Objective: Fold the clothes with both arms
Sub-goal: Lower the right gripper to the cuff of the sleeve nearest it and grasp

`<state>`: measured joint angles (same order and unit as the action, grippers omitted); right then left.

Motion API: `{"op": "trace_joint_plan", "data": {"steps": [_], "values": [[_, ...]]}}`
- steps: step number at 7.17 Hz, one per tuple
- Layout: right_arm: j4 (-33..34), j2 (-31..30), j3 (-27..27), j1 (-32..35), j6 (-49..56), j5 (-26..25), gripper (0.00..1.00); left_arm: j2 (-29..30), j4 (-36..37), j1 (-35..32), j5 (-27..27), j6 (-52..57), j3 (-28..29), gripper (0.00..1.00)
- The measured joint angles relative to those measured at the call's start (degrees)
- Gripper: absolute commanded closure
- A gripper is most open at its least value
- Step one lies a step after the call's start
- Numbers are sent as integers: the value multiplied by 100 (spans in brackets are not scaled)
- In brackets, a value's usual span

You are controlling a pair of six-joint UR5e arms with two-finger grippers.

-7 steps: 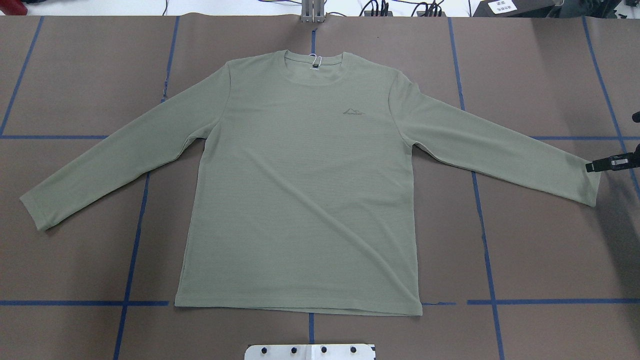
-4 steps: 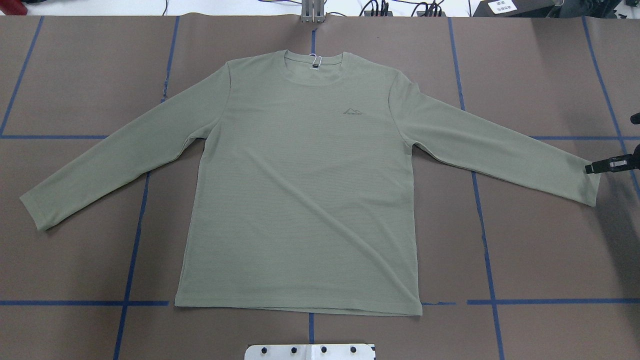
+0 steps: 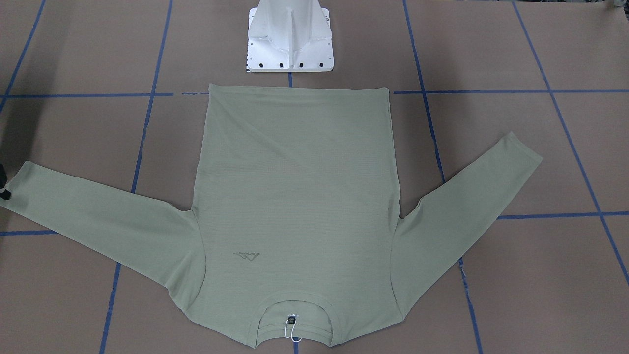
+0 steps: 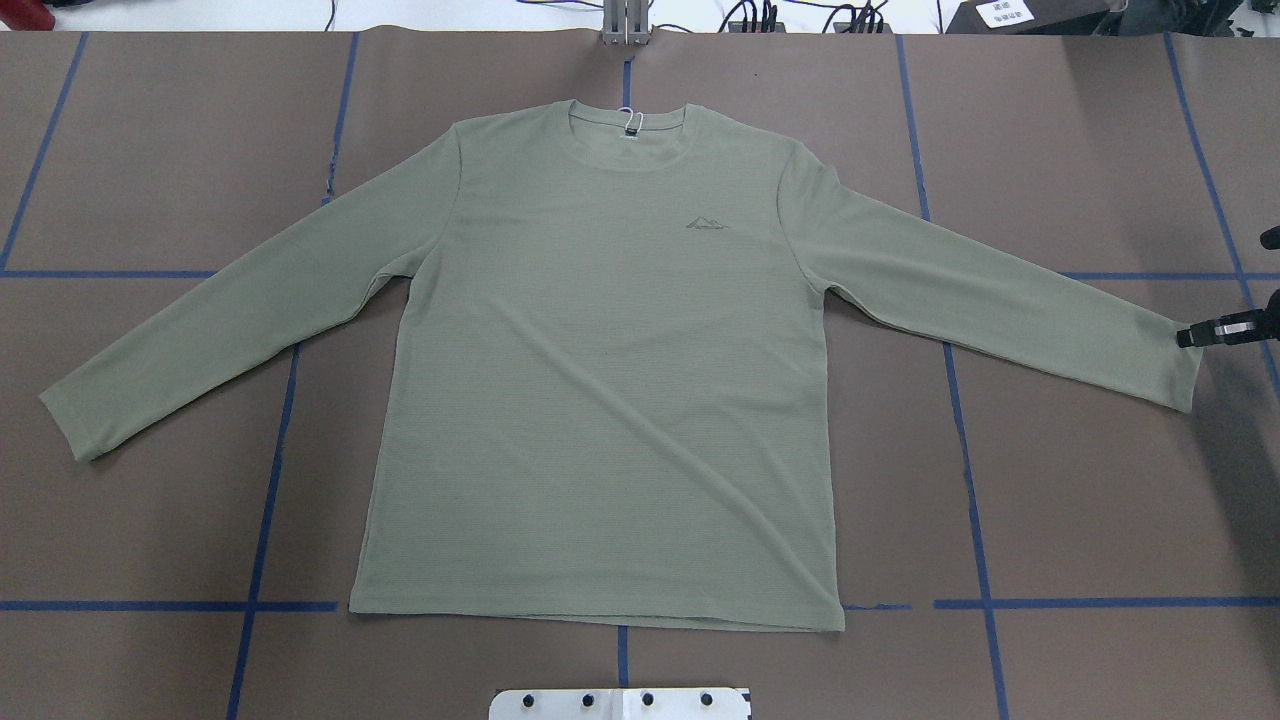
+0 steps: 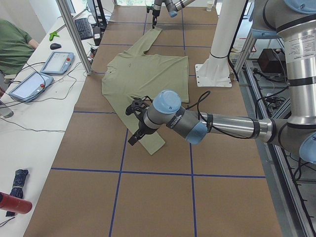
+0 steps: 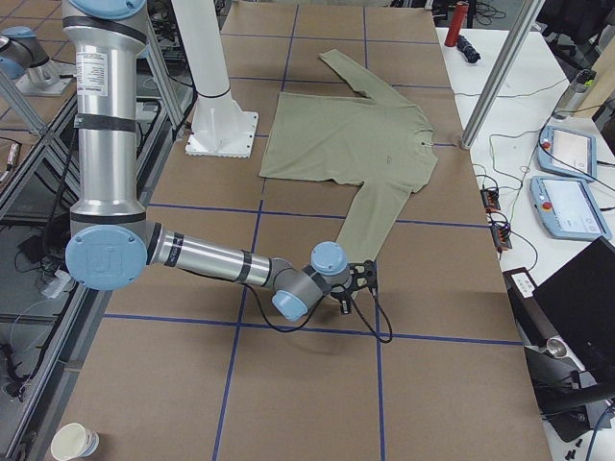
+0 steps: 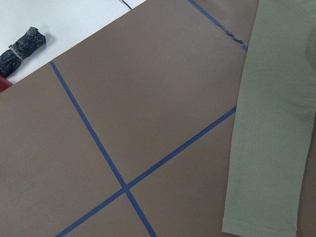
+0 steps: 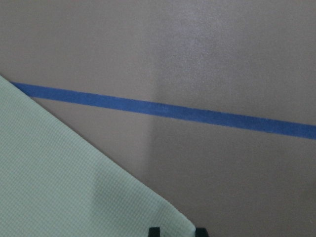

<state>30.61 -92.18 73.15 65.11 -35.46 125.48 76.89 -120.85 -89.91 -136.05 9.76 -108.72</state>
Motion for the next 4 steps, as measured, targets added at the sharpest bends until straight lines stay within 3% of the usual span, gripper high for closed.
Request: {"op": "trace_joint_plan", "data": {"steps": [2, 4], "values": [[26, 91, 114, 5, -7, 52, 100, 1, 0, 0, 0, 0, 0, 0], [430, 182, 570, 16, -83, 114, 100, 2, 2, 1, 0, 0, 16, 0]]}}
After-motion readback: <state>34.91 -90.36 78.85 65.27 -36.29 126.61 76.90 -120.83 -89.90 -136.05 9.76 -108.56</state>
